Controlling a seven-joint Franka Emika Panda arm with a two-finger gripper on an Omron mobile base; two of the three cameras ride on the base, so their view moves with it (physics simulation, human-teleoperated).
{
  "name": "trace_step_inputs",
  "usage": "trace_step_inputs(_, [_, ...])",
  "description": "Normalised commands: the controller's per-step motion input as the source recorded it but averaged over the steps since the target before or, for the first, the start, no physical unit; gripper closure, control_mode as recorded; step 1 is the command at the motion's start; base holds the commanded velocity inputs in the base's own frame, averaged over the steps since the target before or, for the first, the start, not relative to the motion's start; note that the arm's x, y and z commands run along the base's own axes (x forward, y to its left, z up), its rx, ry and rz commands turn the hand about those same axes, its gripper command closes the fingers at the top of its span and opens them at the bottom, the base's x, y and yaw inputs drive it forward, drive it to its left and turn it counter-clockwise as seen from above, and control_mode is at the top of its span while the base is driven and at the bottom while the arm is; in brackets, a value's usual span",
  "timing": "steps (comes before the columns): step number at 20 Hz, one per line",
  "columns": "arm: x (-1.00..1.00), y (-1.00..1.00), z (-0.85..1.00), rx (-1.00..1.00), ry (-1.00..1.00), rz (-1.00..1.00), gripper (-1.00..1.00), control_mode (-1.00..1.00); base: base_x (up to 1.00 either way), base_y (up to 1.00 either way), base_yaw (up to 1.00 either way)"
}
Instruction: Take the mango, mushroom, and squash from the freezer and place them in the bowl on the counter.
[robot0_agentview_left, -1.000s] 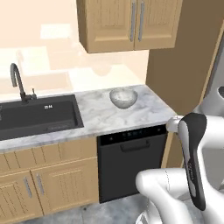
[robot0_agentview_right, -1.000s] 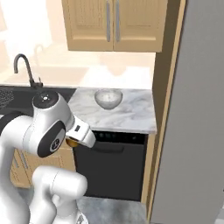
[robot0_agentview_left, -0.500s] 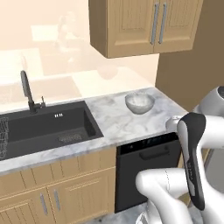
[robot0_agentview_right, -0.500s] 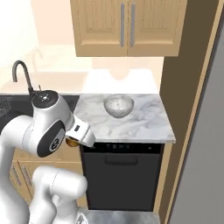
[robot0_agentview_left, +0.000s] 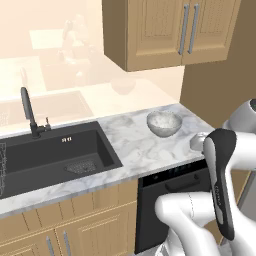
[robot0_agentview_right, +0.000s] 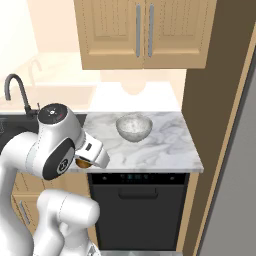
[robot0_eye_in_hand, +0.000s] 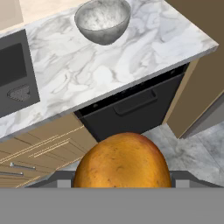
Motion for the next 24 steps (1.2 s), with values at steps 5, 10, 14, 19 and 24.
trace_step_inputs(5, [0.0, 0.0, 0.0, 0.0, 0.0, 0.0, 1.0, 1.0, 0.42, 0.07, -0.04])
trace_step_inputs(10, [0.0, 0.0, 0.0, 0.0, 0.0, 0.0, 1.0, 1.0, 0.39, 0.09, -0.04])
trace_step_inputs(14, [0.0, 0.0, 0.0, 0.0, 0.0, 0.0, 1.0, 1.0, 0.37, 0.09, -0.04])
trace_step_inputs(19, [0.14, 0.0, -0.01, 0.0, 0.0, -0.01, 1.0, -1.0, 0.22, 0.04, -0.02])
trace_step_inputs(24, [0.36, 0.0, -0.02, 0.0, 0.0, 0.0, 1.0, -1.0, 0.0, 0.0, 0.0])
